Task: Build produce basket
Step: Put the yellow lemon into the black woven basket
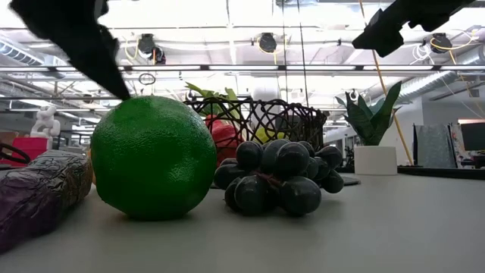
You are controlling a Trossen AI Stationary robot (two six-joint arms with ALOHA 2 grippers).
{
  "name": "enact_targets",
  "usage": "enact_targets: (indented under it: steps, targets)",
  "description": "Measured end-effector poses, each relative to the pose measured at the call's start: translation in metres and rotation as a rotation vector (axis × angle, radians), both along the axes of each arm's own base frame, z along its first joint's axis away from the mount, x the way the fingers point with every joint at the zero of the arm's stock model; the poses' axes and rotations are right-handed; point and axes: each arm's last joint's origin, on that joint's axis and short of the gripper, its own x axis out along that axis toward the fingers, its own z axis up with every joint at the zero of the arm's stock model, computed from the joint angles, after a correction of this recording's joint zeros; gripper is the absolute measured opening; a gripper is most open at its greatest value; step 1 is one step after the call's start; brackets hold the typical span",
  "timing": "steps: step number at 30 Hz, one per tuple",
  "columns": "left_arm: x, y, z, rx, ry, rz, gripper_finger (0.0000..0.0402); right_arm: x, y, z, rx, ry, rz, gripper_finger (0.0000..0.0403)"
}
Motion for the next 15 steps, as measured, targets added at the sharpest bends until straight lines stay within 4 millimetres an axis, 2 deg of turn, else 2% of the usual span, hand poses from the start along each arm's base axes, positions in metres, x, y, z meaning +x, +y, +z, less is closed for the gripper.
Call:
enact_targets:
  steps: [7, 11, 15]
  targets:
    - [0.001, 0.016, -0.017, 0.042, 0.102, -0.025, 0.039, 0.0, 0.0, -0.001, -0.005, 0.011, 0.0, 0.0258]
    - [0.001, 0.035, -0.029, 0.07, 0.155, 0.021, 0.039, 0.0, 0.0, -0.001, -0.005, 0.01, 0.0, 0.0258]
    - [0.0, 0.045, -0.044, 0.028, 0.181, 0.001, 0.039, -0.001, 0.0, -0.001, -0.007, 0.016, 0.0, 0.0258]
